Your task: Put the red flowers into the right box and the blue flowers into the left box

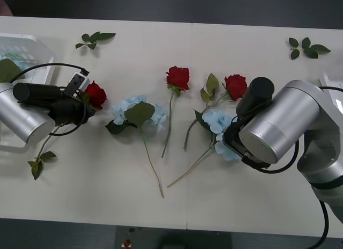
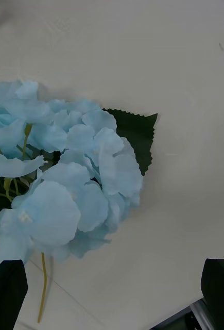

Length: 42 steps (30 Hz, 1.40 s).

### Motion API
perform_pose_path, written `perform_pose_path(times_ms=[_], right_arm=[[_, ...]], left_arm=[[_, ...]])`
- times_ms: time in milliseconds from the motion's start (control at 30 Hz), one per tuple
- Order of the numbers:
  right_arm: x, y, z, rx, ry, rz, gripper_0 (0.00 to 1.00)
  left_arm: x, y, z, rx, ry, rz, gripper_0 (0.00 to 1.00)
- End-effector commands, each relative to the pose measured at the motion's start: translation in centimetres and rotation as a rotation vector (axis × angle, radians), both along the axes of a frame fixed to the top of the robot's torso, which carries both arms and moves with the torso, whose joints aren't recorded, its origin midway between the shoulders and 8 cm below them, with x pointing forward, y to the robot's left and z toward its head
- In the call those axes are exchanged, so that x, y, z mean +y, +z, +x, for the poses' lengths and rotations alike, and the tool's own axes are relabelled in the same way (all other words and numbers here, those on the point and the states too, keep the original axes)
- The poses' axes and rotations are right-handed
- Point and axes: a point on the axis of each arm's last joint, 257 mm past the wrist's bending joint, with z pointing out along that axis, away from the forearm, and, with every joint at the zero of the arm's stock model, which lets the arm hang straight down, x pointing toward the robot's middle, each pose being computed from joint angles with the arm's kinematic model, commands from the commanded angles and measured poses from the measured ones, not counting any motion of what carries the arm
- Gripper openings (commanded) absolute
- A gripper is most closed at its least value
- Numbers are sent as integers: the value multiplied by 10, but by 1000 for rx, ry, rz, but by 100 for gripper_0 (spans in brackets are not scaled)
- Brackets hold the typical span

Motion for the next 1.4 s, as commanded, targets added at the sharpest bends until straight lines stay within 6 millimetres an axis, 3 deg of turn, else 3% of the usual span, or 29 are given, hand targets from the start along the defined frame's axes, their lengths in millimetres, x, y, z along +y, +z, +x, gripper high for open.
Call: perform_pose_path(times_ms=[33, 400, 500, 567, 667, 967, 1100, 1233, 1400], right_arm=[[18, 0, 10, 2, -34, 31, 98], [58, -30, 7, 16, -60, 53, 98], [67, -37, 3, 27, -46, 55, 99], [75, -42, 2, 35, -41, 63, 99], [81, -49, 2, 39, -43, 66, 98], [106, -62, 13, 6, -40, 95, 99], [108, -65, 18, -9, -41, 97, 99], [107, -72, 20, -4, -45, 95, 98], [102, -82, 18, 5, -51, 88, 99]], left_arm=[[-5, 16, 17, -38, -34, 31, 77], [2, -9, 32, -42, -42, 52, 73], [2, -11, 32, -37, -42, 46, 55], [1, -11, 31, -35, -40, 41, 25], [0, -12, 31, -32, -38, 34, 0], [5, -6, 34, -39, -34, 40, 0], [8, 4, 35, -52, -40, 45, 0], [8, 36, 31, -66, -43, -15, 0], [-8, 87, 6, -21, -57, -98, 0]])
